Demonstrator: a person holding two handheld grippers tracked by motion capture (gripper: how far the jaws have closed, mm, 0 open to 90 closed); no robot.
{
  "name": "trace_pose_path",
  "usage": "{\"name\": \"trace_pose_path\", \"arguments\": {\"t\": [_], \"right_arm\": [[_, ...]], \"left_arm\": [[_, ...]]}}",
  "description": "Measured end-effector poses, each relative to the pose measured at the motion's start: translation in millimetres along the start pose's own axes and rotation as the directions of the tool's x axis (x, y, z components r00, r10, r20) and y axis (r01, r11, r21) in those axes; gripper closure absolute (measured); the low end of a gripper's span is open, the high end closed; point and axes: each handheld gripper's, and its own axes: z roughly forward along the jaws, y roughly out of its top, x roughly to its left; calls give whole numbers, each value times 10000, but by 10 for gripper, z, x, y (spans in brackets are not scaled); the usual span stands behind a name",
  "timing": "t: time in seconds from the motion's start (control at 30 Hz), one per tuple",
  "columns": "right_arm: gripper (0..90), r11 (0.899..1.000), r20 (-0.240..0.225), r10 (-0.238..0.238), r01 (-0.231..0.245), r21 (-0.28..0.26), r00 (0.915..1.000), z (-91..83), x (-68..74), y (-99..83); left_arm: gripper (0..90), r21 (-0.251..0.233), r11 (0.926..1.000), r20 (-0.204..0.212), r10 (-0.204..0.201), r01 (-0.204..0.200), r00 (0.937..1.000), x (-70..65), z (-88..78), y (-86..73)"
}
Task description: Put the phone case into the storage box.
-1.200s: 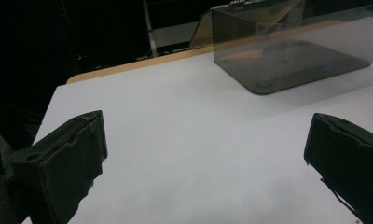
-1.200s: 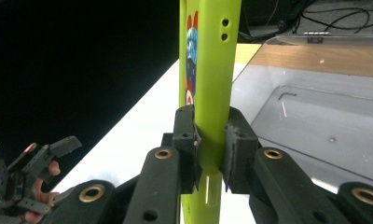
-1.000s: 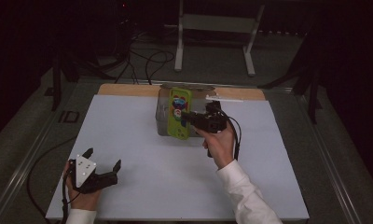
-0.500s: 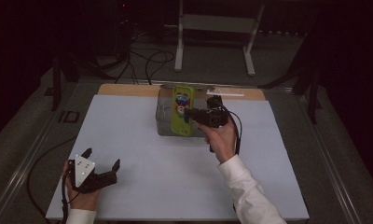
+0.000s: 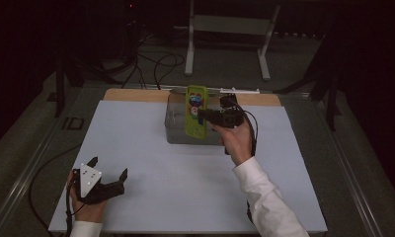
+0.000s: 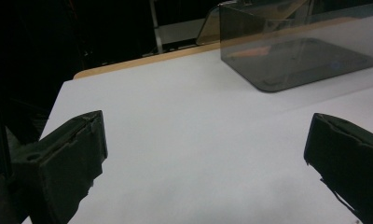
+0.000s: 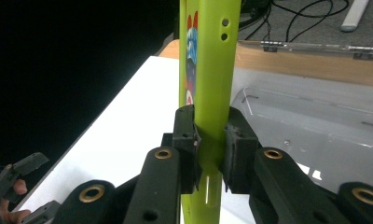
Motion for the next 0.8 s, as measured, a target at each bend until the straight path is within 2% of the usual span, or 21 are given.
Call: {"name": "trace_pose_path", "arguments": {"t": [0.17, 0.63, 0.8], "right_arm": [[779, 9999, 220, -51, 49, 93, 9997, 15, -38, 69], [779, 9996, 812, 175, -191, 188, 9965, 15, -183, 220], [779, 9993, 884, 225, -250, 273, 9958, 34, -219, 246]], "left_arm": [[0, 9, 10000, -4, -3, 3, 10000, 5, 0, 0], [0, 7, 10000, -21, -3, 3, 10000, 1, 1, 0], [0, 18, 10000, -31, 2, -2, 10000, 1, 2, 0]]}}
